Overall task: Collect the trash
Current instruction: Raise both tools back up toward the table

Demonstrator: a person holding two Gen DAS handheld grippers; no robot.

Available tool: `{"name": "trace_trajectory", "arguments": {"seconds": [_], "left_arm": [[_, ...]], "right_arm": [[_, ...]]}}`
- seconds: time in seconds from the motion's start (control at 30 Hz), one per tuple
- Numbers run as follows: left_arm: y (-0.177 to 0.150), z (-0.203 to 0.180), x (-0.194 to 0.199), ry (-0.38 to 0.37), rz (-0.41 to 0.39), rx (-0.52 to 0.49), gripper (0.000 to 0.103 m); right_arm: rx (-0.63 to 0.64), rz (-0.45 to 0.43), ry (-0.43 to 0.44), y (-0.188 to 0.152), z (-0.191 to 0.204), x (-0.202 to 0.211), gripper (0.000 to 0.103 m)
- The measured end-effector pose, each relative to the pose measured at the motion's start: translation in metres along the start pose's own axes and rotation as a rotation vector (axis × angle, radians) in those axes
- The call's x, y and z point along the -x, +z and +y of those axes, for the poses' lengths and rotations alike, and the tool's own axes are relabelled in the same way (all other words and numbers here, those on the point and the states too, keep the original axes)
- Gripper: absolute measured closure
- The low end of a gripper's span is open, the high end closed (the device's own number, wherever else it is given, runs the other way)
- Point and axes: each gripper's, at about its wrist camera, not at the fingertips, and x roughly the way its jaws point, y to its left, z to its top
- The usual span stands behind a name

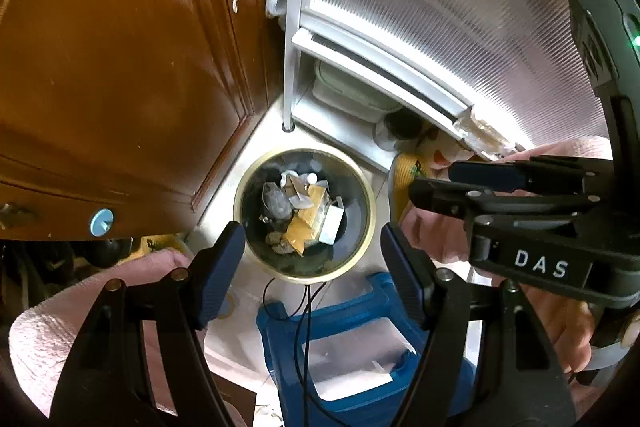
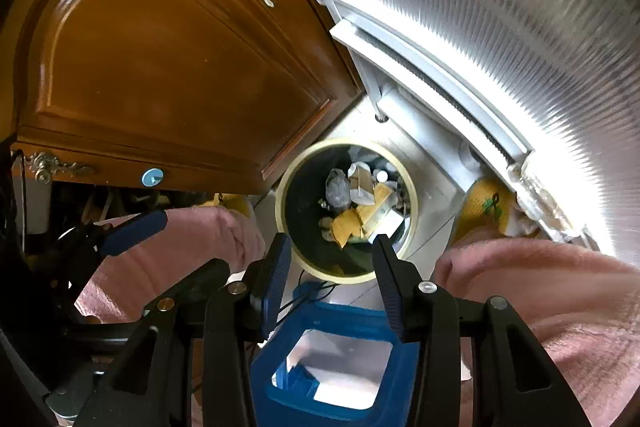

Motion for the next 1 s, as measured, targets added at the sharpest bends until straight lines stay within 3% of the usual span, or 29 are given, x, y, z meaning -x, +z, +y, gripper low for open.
{"name": "trace_trajectory", "arguments": {"seconds": [0.3, 0.5, 0.8, 1.0], "left_arm": [[0.017, -0.005, 0.050, 0.012, -0.093, -0.017, 0.035], [0.037, -0.014, 0.108, -0.003, -0.180, -0.038, 0.035], [0.087, -0.025, 0.200, -0.001, -0.285, -0.071, 0.035], [0.125, -0.038, 0.255, 0.019, -0.350, -0.147, 0.035]], "right_arm": [[0.060, -0.177, -0.013, -0.001, 0.016, 0.062, 0.060], [0.077, -0.298, 0.019, 0.002, 0.022, 0.124, 0.060], [0.161, -0.512, 0.038, 0.015, 0.045, 0.237, 0.057], [0.155, -0.578, 0.060, 0.039, 0.042, 0.304, 0.050]]}}
